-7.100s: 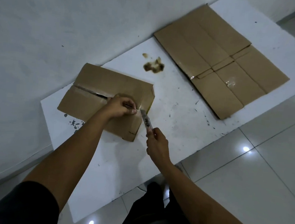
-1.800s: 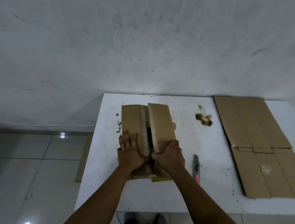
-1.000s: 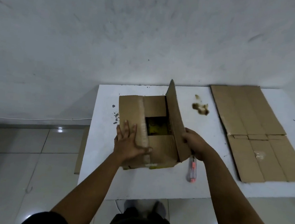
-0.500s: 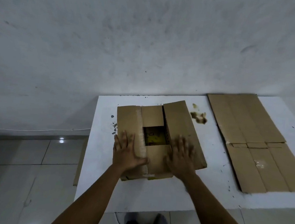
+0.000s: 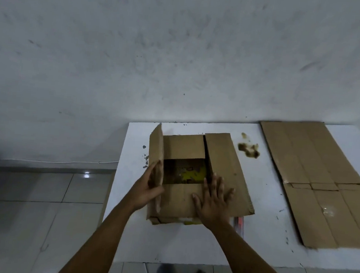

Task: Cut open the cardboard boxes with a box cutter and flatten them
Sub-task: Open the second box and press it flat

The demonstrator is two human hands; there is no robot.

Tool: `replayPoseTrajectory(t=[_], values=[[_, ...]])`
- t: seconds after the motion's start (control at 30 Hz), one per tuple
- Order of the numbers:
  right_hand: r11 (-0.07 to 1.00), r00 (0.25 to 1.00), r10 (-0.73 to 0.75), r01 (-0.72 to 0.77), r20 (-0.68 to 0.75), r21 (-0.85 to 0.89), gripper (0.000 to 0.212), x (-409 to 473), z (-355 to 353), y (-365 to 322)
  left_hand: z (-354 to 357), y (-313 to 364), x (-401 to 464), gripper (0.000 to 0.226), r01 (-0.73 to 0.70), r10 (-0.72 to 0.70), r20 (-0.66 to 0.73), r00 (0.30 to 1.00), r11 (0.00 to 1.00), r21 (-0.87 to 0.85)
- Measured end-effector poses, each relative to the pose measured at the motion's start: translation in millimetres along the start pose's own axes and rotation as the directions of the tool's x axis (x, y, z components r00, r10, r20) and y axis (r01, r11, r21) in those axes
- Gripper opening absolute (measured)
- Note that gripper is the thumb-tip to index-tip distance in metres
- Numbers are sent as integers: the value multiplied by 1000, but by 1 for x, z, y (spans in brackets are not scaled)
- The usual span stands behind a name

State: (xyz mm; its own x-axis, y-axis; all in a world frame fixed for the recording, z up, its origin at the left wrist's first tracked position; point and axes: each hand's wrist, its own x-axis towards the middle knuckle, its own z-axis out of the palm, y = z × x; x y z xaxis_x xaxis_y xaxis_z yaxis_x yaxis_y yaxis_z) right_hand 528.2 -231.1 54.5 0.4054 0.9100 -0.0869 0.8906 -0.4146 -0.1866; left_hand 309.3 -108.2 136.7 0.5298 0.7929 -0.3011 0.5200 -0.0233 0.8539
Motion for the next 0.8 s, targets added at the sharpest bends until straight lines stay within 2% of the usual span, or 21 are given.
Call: replayPoseTrajectory(t=[0.07,0.1,0.17,0.2,0.23,0.3,0.33,0.4,0.43,0.5,0.63,0.73,0.8], values=[[1000,1000,-12,12,-27,6,75,1,3,2,-15,2,-13,81,-78,73,-72,995,994,-76],[1000,999,-15,16,-33,8,74,1,3,1,-22,1,-19,83,-108,105,-120,987,994,-19],[1000,998,-19,19,-54,8,73,1,6,2,-33,-1,-26,89,-111,189,-227,956,941,319],[1000,998,-18,19,-62,5,73,2,7,2,-37,-3,-27,92,-93,272,-255,928,832,547],[1000,998,-16,16,-63,1,74,2,8,2,-42,-5,-27,93,-73,354,-236,905,676,733],[1000,998,-10,9,-65,-11,75,3,11,3,-46,-7,-27,88,-40,377,-140,916,433,901],[1000,998,-3,2,-61,-18,75,3,12,4,-44,-8,-26,83,-25,312,-106,944,390,921],[999,999,-10,8,-41,-36,76,3,12,3,-37,-14,-26,73,38,93,-82,992,402,915],[999,999,-18,17,-40,-42,76,3,12,4,-32,-17,-25,68,47,35,-67,997,412,910],[999,999,-28,26,-36,-40,75,4,11,4,-18,-28,-20,62,59,-22,-55,998,466,883],[999,999,-44,44,3,9,72,4,10,4,10,-35,-5,61,185,-138,-123,983,718,671],[995,996,-38,30,80,97,72,8,-1,6,17,-28,6,56,273,-189,-207,960,797,538],[973,991,-44,13,126,232,62,14,-13,10,10,-28,15,60,309,-207,-248,946,803,509]])
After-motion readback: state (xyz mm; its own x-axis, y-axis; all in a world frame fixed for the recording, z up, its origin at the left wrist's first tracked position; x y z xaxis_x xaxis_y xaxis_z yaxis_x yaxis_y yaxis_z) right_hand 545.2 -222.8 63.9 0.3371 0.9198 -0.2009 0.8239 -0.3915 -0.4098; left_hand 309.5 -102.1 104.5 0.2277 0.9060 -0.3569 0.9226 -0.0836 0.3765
